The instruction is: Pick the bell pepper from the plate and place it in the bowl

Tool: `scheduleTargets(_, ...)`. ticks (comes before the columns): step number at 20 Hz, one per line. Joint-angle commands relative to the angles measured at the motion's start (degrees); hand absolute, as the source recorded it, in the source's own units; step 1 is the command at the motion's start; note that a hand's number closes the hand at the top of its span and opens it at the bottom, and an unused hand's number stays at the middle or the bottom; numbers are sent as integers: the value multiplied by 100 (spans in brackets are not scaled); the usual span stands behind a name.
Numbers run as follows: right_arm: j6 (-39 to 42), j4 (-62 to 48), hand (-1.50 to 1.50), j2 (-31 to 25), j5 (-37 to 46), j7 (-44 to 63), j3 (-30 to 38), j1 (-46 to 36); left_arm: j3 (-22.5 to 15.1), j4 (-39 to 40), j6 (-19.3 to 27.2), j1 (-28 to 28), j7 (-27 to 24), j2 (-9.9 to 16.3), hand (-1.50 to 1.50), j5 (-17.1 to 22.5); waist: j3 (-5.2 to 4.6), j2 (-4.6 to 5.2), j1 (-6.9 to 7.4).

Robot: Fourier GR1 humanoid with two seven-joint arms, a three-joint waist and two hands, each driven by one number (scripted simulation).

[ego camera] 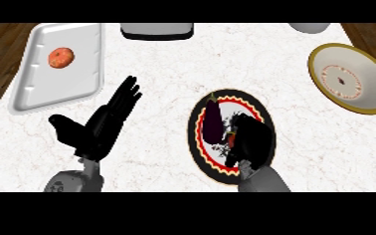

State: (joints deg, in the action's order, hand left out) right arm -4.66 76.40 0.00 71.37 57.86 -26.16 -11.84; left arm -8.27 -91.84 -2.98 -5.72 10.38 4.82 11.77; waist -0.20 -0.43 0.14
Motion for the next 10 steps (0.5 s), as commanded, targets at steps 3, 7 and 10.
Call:
scheduleTargets(3, -458, -926, 150, 0, -5, 173, -166, -611, 247, 486, -200, -337, -166, -8, 0, -1, 21, 52, 17)
scheduleTargets(7, -341, -651, 150, -1, 214, 362, -470, -345, 168, -218, -243, 169, 131, 24, 0, 84, 21, 41, 25)
scheduleTargets(10, -97, -479, 150, -53, 487, 14, -35, -319, 159, 378, -155, -188, -84, -171, 0, -133, 20, 42, -16)
